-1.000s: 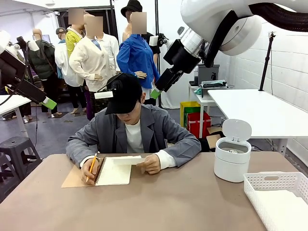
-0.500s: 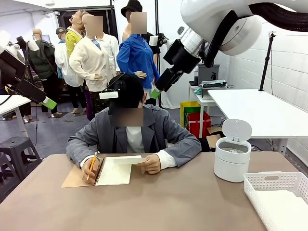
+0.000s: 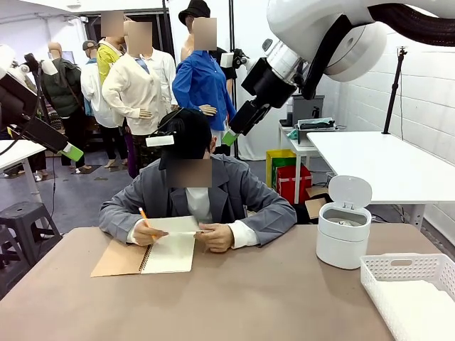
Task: Sort the paper based on its condition.
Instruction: If a person hands you a paper, place it in the Organizing basket , and if it's crumpled, put it in the Trash can.
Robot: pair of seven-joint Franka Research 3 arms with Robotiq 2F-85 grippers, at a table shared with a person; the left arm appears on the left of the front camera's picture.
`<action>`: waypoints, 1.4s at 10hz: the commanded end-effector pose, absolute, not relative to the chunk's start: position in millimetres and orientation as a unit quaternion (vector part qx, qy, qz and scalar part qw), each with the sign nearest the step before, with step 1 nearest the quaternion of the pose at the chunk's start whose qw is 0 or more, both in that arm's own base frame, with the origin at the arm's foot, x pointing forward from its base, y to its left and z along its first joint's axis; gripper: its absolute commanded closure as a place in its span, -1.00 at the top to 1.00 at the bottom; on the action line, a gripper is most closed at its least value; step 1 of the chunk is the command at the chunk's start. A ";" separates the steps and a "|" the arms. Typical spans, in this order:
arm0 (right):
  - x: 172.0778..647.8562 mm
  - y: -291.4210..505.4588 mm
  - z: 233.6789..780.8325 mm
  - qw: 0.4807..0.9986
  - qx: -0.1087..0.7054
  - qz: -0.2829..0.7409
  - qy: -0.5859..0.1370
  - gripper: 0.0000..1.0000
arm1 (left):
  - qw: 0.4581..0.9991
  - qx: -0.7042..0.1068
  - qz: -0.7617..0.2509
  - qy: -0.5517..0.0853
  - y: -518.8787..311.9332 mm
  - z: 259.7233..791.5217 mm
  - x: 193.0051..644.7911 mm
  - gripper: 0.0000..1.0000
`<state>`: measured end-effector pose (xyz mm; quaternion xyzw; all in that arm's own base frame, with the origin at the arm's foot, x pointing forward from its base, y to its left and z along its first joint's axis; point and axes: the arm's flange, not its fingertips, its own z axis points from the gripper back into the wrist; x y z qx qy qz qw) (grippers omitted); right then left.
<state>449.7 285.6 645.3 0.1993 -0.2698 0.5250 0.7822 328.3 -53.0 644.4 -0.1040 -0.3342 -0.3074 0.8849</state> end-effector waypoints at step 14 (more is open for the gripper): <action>448.5 285.6 645.7 0.784 0.201 0.522 -0.269 1.00 | 0.885 -0.103 -0.308 -0.334 -52.3 644.2 328.3 1.00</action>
